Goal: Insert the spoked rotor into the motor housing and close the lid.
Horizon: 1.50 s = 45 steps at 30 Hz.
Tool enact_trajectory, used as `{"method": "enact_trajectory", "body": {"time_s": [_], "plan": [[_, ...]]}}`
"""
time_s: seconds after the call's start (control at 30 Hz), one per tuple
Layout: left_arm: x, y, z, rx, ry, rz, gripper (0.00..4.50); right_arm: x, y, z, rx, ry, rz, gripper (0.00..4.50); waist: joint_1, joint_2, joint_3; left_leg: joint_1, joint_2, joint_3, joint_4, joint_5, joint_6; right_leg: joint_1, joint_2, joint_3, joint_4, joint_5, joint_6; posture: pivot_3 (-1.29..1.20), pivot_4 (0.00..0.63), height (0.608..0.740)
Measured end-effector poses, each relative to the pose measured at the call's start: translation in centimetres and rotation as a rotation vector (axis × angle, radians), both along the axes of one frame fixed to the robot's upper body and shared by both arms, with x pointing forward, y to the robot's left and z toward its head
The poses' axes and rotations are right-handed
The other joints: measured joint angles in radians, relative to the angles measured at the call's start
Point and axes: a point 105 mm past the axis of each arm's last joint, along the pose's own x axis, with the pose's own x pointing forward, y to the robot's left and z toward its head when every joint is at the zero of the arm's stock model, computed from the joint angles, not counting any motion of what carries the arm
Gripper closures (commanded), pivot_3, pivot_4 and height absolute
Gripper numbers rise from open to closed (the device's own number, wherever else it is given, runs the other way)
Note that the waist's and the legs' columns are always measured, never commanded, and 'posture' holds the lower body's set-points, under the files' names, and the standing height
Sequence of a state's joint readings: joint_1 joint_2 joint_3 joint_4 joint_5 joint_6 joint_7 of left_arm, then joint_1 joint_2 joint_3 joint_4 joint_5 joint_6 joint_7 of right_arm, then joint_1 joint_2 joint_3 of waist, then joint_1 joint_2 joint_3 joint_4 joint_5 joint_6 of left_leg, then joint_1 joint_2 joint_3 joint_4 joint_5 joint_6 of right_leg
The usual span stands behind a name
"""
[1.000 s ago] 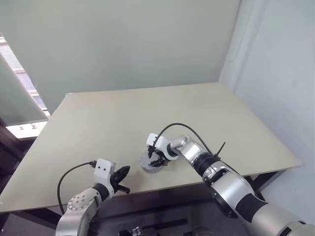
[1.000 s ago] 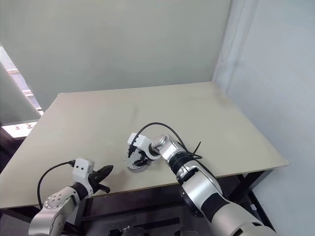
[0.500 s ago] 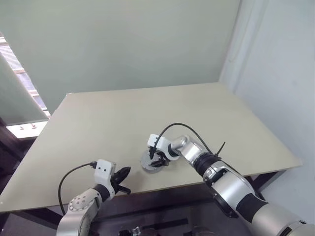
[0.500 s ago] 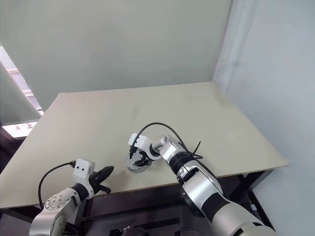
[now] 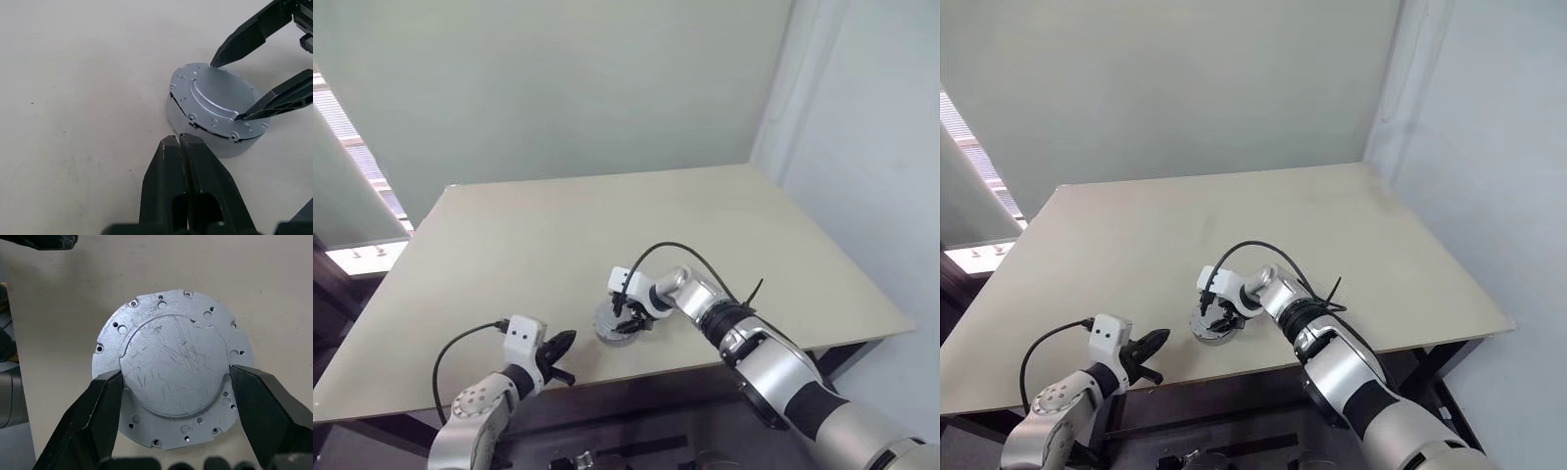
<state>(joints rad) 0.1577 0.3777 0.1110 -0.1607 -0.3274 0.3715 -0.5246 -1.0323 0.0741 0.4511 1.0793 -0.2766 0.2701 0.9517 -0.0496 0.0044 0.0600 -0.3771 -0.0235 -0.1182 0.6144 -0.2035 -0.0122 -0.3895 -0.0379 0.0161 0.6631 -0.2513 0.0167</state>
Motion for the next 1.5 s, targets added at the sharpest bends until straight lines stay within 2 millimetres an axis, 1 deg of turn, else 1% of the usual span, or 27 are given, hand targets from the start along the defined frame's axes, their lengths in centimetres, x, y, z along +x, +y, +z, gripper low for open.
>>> {"method": "enact_trajectory", "body": {"time_s": [0.4, 0.6, 0.93, 1.27, 1.5], "plan": [[0.16, -0.42, 0.08, -0.002, -0.003, -0.014, 4.5, 0.04, -0.4, 0.41, -0.05, 0.063, -0.01, 1.27, 0.0, 0.0, 0.0, 0.0, 0.0, 0.0, 0.0, 0.0, 0.0, 0.0, 0.0, 0.0, 0.0, 0.0, 0.0, 0.0, 0.0, 0.74], [0.17, -0.45, 0.08, -0.002, -0.003, -0.015, 4.5, 0.11, -0.21, 0.31, -0.052, 0.051, -0.023, 1.27, 0.0, 0.0, 0.0, 0.0, 0.0, 0.0, 0.0, 0.0, 0.0, 0.0, 0.0, 0.0, 0.0, 0.0, 0.0, 0.0, 0.0, 0.74], [0.19, -0.65, -0.08, -0.009, 0.001, -0.017, 4.5, 0.58, -0.06, 0.2, -0.043, 0.049, -0.109, 1.27, 0.0, 0.0, 0.0, 0.0, -0.001, -0.001, 0.0, 0.002, -0.002, 0.0, 0.0, 0.0, 0.001, 0.0, 0.0, 0.0, 0.0, 0.74], [0.34, -0.89, -0.06, -0.017, -0.007, -0.02, 4.5, 0.57, 0.15, 0.03, -0.061, 0.03, -0.109, 1.27, 0.0, 0.0, 0.0, 0.0, -0.001, -0.002, 0.001, 0.002, -0.003, 0.0, 0.0, 0.0, 0.003, 0.0, -0.001, 0.0, 0.0, 0.74], [0.34, -0.91, -0.14, -0.02, -0.005, -0.018, 4.5, 0.61, 0.16, -0.23, -0.091, 0.003, -0.105, 1.27, 0.0, 0.0, 0.0, 0.0, -0.001, -0.002, 0.004, 0.002, -0.004, -0.001, 0.0, 0.0, 0.011, 0.0, -0.002, 0.0, 0.0, 0.74]]}}
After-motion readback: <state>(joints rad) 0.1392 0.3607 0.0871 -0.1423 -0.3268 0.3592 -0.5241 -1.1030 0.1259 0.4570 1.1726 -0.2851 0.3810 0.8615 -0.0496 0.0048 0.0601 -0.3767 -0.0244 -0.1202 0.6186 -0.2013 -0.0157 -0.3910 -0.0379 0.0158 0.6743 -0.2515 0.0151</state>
